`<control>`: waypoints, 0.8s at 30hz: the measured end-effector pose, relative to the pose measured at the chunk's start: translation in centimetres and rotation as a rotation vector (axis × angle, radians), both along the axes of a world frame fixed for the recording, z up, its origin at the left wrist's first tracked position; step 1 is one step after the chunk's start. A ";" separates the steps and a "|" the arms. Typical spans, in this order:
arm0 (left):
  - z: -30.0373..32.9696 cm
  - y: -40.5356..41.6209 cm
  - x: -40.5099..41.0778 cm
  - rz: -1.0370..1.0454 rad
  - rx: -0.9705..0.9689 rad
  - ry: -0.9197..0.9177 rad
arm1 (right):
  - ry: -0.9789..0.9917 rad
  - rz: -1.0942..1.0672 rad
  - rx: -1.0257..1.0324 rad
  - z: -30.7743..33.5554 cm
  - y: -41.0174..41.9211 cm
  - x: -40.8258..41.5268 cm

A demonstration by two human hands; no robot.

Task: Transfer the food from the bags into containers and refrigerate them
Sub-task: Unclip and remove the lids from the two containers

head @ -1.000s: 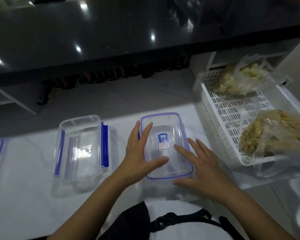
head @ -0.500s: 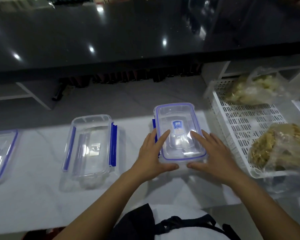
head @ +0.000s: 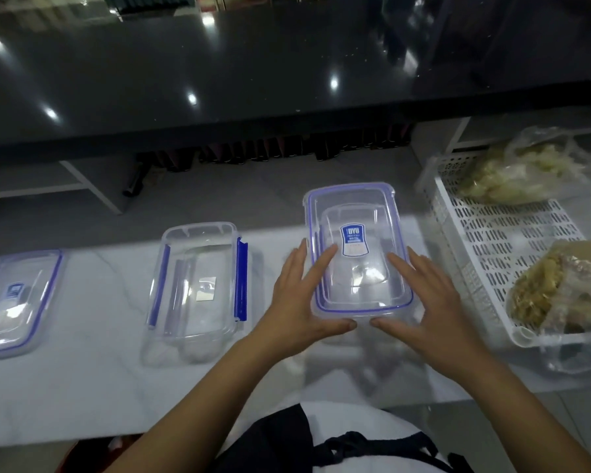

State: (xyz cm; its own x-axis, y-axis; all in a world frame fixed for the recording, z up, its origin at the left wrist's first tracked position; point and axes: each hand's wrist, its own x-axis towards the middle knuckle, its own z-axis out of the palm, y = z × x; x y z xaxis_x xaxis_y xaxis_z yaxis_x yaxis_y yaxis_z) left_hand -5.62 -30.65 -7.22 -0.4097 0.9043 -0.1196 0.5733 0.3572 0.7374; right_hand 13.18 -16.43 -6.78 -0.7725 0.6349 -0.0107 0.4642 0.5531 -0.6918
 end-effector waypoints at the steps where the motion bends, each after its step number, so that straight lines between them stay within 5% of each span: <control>1: 0.7 -1.0 -0.4 0.028 -0.009 0.006 | 0.015 0.026 0.011 0.8 -0.6 -0.6; 15: 6.1 -27.3 -12.1 0.431 -0.212 0.117 | -0.023 0.681 -0.067 2.6 -18.7 -19.5; 24: 2.9 -40.2 -26.2 0.385 -0.284 0.084 | -0.142 0.701 -0.188 0.3 -31.7 -32.4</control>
State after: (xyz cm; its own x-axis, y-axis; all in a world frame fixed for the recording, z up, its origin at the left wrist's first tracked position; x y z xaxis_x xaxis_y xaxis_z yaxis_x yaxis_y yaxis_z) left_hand -31.83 -70.85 -4.29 -0.7270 0.6216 -0.2917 0.4137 0.7355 0.5365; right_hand -19.24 -48.10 -6.46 -0.9792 -0.0290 -0.2009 0.1380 0.6308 -0.7636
